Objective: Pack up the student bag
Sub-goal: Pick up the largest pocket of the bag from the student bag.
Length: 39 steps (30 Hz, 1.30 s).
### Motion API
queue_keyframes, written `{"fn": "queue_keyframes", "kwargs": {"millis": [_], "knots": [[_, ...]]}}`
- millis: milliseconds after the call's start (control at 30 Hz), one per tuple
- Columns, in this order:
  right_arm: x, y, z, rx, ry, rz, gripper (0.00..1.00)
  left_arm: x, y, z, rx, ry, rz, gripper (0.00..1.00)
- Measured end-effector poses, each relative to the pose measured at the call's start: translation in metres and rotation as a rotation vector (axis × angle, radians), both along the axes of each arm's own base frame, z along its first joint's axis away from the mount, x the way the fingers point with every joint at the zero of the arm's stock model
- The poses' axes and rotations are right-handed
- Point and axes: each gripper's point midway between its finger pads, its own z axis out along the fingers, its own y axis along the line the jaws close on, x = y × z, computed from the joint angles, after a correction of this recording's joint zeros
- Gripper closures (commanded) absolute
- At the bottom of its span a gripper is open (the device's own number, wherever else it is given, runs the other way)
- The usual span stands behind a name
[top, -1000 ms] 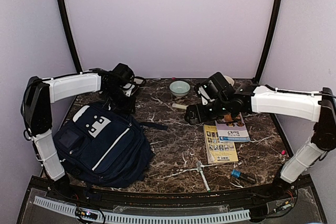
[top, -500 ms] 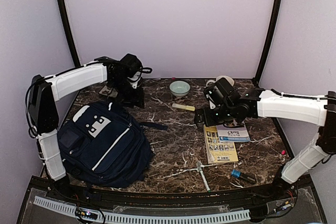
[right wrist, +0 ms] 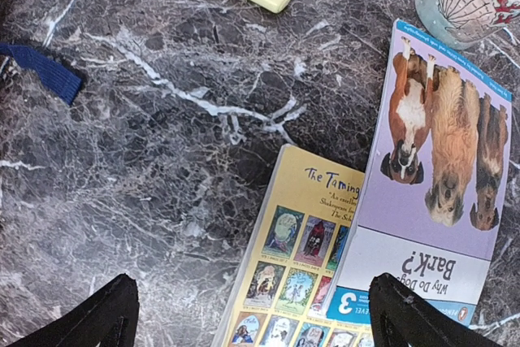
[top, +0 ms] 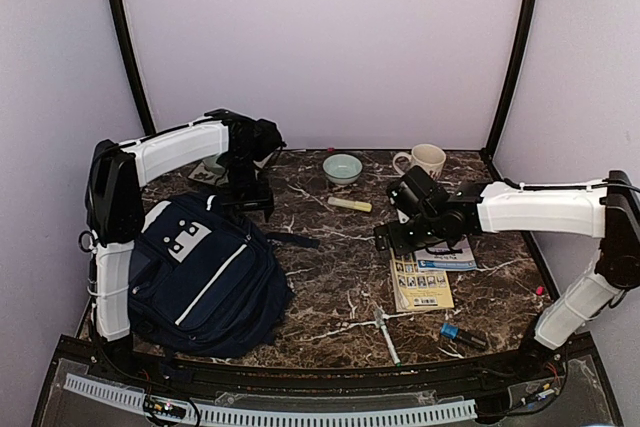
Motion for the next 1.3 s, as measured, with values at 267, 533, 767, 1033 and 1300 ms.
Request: {"fn": "queue_keyframes", "kwargs": {"millis": [267,533,767,1033,1300], "knots": [[0.001,0.0,-0.006,-0.04,-0.02,0.059,0.0,-0.009,0.001,-0.024,-0.002,0.05,0.05,0.41],[0.002,0.003,-0.005,-0.039,-0.032,0.084,0.0,-0.014,0.001,-0.047,0.006,0.094,0.072,1.0],[-0.006,-0.001,-0.008,-0.034,-0.023,0.107,0.0,-0.013,0.0,-0.049,-0.001,0.091,0.038,1.0],[-0.009,0.016,0.017,0.097,-0.106,0.197,0.0,-0.021,-0.017,-0.035,-0.101,0.019,-0.06,1.0],[-0.021,0.058,0.052,0.273,-0.223,0.445,0.0,-0.036,-0.034,-0.016,-0.228,-0.042,-0.184,1.0]]}}
